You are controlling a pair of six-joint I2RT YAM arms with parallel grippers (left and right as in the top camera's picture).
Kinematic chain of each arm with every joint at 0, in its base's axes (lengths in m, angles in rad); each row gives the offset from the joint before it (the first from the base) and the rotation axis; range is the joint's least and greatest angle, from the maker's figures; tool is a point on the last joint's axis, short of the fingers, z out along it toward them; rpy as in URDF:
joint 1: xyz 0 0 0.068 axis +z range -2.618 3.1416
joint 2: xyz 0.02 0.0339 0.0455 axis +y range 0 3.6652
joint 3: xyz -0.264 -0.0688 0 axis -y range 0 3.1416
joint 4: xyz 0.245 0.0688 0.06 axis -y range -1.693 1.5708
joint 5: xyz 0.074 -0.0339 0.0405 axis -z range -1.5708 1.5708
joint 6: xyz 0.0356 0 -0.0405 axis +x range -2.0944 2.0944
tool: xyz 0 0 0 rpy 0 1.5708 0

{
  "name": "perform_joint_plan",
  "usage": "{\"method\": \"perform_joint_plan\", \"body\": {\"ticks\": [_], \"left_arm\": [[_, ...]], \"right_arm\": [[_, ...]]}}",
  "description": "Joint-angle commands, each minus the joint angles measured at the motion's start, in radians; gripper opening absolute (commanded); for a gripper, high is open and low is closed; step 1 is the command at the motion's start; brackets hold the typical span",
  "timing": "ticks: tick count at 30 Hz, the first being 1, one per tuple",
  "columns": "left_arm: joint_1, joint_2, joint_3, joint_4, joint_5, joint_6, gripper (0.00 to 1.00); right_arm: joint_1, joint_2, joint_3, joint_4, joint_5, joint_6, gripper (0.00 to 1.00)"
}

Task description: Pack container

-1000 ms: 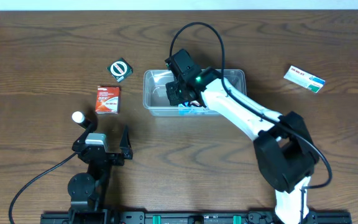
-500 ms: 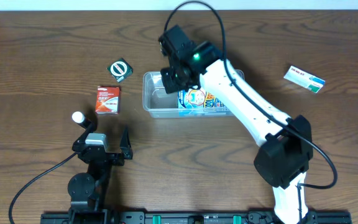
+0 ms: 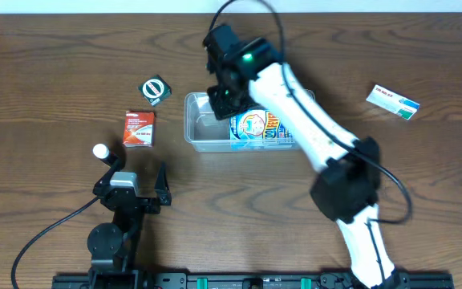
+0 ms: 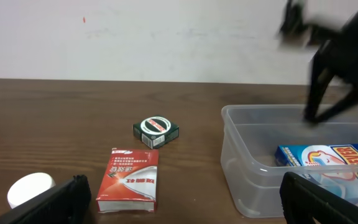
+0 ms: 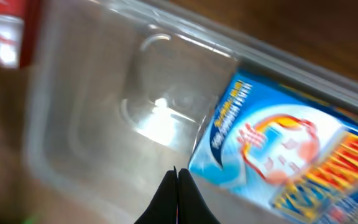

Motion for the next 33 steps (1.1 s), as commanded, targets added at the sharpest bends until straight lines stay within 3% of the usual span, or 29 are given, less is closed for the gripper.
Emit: {"method": "perform_joint_plan", "body": {"ticks": [1, 11, 33], "left_arm": [[0.006, -0.005, -0.017, -0.035, 0.007, 0.006, 0.98], [0.006, -0.005, -0.017, -0.035, 0.007, 0.006, 0.98], [0.006, -0.005, -0.017, -0.035, 0.007, 0.006, 0.98]], "right_arm": [[0.024, 0.062, 0.003, 0.016, 0.008, -0.002, 0.01], [0.027, 0.114, 0.001, 0.040, 0.068, 0.028, 0.01], [0.078, 0.161, -0.015, 0.084, 0.185, 0.259, 0.01]]}}
